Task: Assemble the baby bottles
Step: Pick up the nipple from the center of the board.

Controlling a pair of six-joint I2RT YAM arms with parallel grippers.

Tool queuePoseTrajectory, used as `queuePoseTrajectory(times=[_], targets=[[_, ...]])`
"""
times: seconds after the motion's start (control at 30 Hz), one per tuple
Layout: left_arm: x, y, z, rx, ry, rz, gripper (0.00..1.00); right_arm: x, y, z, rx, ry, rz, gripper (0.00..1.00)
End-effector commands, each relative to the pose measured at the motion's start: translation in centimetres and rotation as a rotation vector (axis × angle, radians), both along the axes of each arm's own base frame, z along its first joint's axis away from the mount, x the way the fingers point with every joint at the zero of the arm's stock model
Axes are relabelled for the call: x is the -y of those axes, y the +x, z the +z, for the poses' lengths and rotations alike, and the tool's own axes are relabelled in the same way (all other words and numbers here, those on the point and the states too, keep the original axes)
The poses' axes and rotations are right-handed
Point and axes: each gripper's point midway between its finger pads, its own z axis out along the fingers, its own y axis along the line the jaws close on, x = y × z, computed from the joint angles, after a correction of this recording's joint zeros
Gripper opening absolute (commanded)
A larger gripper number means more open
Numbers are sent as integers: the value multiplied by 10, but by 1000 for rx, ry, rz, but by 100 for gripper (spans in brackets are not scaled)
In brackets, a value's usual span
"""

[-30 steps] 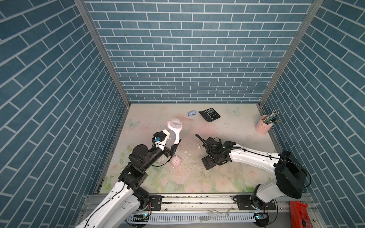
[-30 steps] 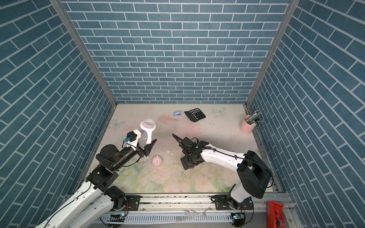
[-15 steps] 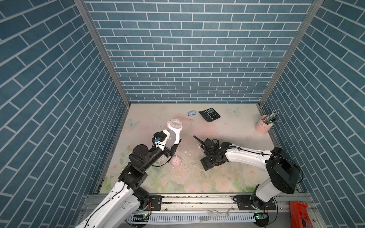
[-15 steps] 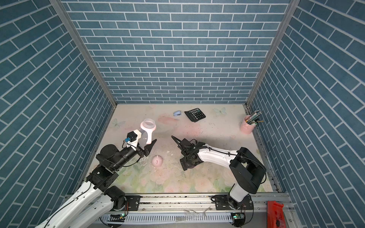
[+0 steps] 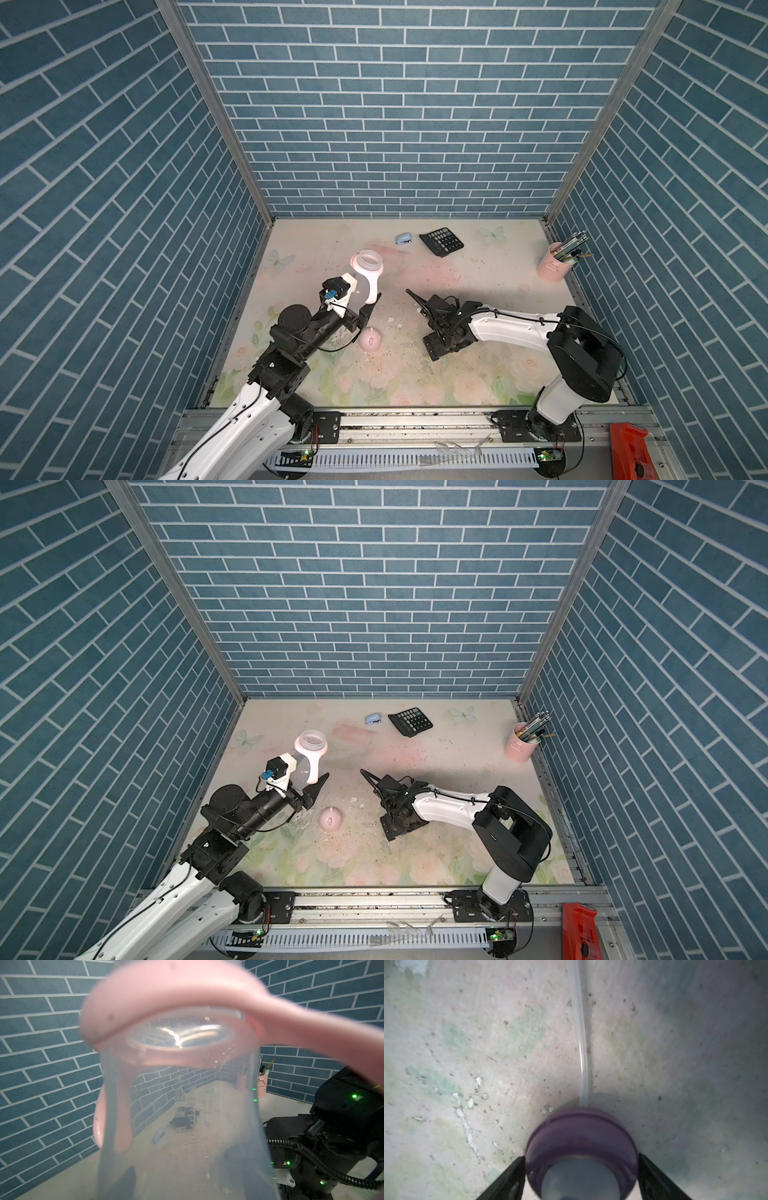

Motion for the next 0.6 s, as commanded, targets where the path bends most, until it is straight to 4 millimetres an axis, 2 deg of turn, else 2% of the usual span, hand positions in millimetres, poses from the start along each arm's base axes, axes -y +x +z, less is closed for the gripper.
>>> queuePoseTrajectory(times=[0.0, 0.57], targets=[[-1, -4, 11, 32, -7, -5, 60, 7, -2, -7, -12, -24, -55, 82], [-2, -4, 10, 33, -6, -3, 60, 11, -2, -9, 2, -69, -57, 71]])
